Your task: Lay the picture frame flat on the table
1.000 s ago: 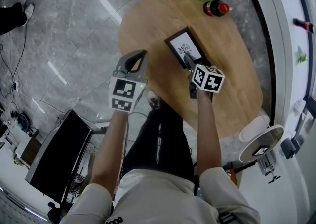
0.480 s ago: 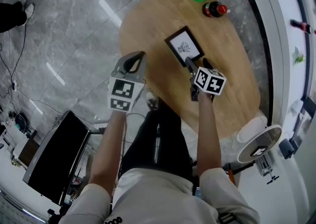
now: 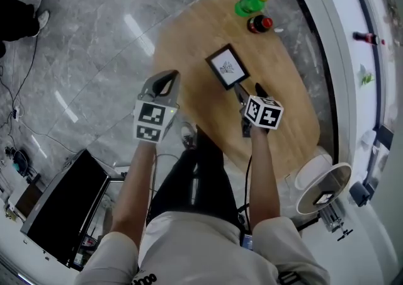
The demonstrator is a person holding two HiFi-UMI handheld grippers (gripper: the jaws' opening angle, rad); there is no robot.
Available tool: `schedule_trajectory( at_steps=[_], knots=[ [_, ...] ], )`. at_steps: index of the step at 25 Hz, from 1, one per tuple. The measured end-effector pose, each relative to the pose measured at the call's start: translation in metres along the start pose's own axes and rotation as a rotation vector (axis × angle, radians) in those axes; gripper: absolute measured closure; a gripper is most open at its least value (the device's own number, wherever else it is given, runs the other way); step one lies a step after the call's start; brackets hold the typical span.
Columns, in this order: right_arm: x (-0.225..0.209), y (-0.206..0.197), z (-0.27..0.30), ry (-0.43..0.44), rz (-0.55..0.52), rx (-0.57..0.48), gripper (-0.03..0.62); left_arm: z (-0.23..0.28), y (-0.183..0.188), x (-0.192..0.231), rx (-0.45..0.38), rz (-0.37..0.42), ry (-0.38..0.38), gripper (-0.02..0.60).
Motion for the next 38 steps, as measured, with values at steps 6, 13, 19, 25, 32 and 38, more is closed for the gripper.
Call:
schedule_trajectory(
  at_steps=[6,13,19,25,32,38],
  knots=[
    [0.009,0.007,-0.07,-0.049,-0.055,-0.063,0.267,-0.051,0.02,-0.001,-0.06,0.017,0.028,0.571],
    [0.042,0.028,-0.157,-0.073,-0.162,-0.227,0.36,-0.121,0.045,0.005,-0.129,0.061,0.108,0.571],
    [0.085,0.036,-0.225,-0.034,-0.283,-0.354,0.482,-0.179,0.063,-0.005,-0.217,0.112,0.141,0.571],
    [0.116,0.023,-0.288,-0.043,-0.369,-0.474,0.589,-0.229,0.063,-0.028,-0.282,0.116,0.156,0.571],
    [0.146,-0.004,-0.352,-0.071,-0.486,-0.572,0.591,-0.284,0.062,-0.055,-0.347,0.139,0.187,0.571],
    [0.167,-0.026,-0.402,-0.059,-0.511,-0.675,0.591,-0.319,0.07,-0.075,-0.409,0.185,0.173,0.571]
  ],
)
Point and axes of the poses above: the fingertips, and each gripper's own axes: z forward along the fingers, x to its left, y out of its top, the point moved 10 cm from there along -z, backward along the fingers, and after that the axes turned 4 degrees about x, right-handed, at the moved point
